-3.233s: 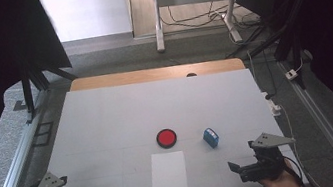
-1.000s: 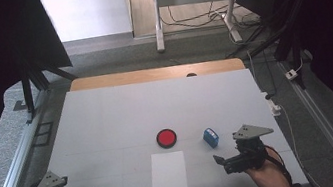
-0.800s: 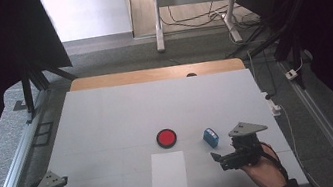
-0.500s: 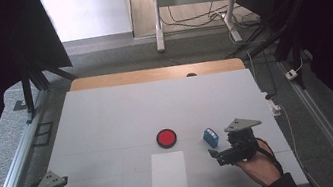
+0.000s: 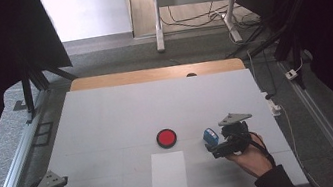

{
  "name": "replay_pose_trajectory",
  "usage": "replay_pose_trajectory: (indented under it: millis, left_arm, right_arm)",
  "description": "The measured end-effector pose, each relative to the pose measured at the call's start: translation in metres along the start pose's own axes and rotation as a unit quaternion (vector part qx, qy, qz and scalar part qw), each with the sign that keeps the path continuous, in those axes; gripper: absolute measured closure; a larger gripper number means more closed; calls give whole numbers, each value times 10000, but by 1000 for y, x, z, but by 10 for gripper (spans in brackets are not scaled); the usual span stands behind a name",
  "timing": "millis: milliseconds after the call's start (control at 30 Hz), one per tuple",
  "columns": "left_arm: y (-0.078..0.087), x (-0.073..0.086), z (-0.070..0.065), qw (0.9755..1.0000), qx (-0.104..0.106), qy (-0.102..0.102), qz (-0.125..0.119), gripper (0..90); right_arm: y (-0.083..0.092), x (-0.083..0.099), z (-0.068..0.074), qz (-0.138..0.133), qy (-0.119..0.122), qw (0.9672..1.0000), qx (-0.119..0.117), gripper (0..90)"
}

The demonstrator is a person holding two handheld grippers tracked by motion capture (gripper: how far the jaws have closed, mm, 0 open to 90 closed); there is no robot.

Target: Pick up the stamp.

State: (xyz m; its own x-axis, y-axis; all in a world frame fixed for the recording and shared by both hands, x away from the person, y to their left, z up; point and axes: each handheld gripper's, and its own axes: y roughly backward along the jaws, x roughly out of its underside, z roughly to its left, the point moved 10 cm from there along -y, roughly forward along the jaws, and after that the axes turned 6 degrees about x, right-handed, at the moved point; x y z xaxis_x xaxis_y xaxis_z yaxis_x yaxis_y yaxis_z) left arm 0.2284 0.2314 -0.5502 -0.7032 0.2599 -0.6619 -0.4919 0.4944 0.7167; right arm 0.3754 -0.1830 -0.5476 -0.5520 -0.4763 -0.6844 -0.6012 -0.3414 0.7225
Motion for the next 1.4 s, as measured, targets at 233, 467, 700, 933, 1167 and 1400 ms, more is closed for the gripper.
replay_pose_trajectory:
  millis: [233, 467, 700, 933, 1167, 1400]
  left_arm:
    - [0, 0, 0, 10000, 3, -1, 5, 0]
    - [0, 0, 0, 10000, -5, -6, 9, 0]
    - [0, 0, 0, 10000, 3, -19, 23, 0]
    - [0, 0, 0, 10000, 3, -22, 26, 0]
    - [-1, 0, 0, 10000, -9, -29, 33, 0]
    - [-1, 0, 0, 10000, -18, -41, 40, 0]
  right_arm:
    - [-12, -1, -3, 88, 65, 9999, 51, 0]
    - [-24, -1, -5, 206, 159, 9996, 97, 0]
    - [-32, -1, -9, 285, 196, 9993, 166, 0]
    - [-29, -5, -10, 214, 288, 9993, 145, 215]
    - [-27, -8, -6, 242, 424, 9988, 12, 413]
    - [-26, -8, -5, 320, 432, 9985, -44, 535]
